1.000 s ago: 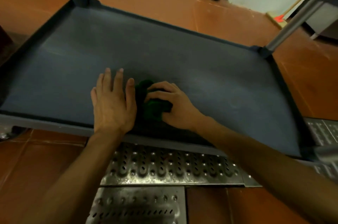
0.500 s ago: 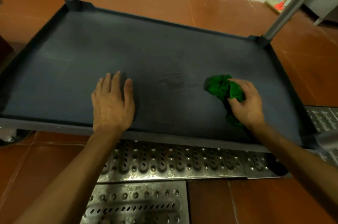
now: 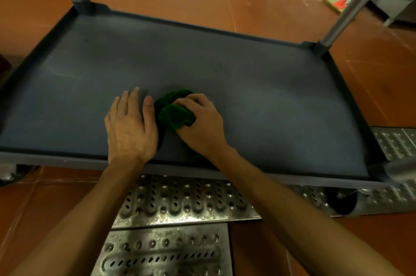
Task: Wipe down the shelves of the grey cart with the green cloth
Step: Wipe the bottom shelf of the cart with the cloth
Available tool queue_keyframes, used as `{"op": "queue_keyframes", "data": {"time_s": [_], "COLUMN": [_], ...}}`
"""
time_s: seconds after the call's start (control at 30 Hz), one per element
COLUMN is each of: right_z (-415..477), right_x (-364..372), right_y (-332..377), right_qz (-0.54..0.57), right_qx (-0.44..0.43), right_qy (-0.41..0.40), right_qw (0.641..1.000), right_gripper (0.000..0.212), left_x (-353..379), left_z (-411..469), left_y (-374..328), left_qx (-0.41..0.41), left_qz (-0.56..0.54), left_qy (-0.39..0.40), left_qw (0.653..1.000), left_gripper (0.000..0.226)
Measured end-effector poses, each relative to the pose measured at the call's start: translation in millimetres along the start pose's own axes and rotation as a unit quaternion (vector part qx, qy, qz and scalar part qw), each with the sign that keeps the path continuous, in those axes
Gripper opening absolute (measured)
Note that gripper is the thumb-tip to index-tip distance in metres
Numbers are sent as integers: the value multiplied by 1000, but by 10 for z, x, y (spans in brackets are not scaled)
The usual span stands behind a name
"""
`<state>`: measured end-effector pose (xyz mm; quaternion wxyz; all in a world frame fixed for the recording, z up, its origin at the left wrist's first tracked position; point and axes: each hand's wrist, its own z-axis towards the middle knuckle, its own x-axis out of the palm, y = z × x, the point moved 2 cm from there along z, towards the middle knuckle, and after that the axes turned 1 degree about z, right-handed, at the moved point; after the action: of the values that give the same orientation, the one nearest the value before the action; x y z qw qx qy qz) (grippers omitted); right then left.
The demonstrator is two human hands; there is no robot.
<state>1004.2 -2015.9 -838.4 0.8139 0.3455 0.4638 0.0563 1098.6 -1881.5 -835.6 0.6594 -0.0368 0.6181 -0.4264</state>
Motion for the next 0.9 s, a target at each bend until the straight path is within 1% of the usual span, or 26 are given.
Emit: {"op": "queue_keyframes", "data": {"time_s": [0.13, 0.2, 0.27, 0.37, 0.47, 0.53, 0.57, 0.63, 0.73, 0.8, 0.83, 0.9], "right_z": [-241, -403, -514, -575, -567, -512, -468, -343, -40, 227, 364, 599], "right_x": [-223, -395, -575, -851, -1070, -1104, -1088, -1019, -877, -727, -639, -439], "right_y": [-78, -196, -339, -627, -886, -974, -1000, -1023, -1024, -989, -943, -786], "right_qz": [40, 51, 56, 40, -5, -20, -26, -41, -52, -63, -65, -62], "right_qx": [-69, -83, -79, -67, -54, -42, -34, 4, 123, 194, 210, 219], "right_qy": [85, 95, 93, 75, 15, -29, -46, -80, -141, -171, -181, -182], "right_qw": [993, 991, 991, 994, 998, 998, 998, 996, 981, 964, 959, 957], "right_gripper": [33, 28, 28, 29, 31, 33, 33, 33, 32, 40, 43, 44], "left_x": [-25, -29, -36, -45, -106, -256, -363, -604, -849, -866, -852, -817], "left_z": [-13, -20, -13, 2, 10, 56, 93, 171, 248, 250, 249, 238], "left_y": [6, 19, 54, 93, 122, 284, 437, 805, 1245, 1307, 1291, 1263], "left_qx": [1, -3, -7, -10, -29, -36, -31, -12, 26, 47, 58, 54], "left_qz": [9, 8, 2, 3, 1, 29, 46, 87, 152, 160, 161, 143], "left_qy": [-9, -18, -19, -19, -25, -54, -71, -68, -19, -26, -35, -56], "left_qw": [1000, 1000, 1000, 1000, 999, 997, 996, 994, 988, 986, 985, 987], "left_gripper": [67, 67, 68, 66, 58, 53, 53, 58, 62, 62, 62, 59]}}
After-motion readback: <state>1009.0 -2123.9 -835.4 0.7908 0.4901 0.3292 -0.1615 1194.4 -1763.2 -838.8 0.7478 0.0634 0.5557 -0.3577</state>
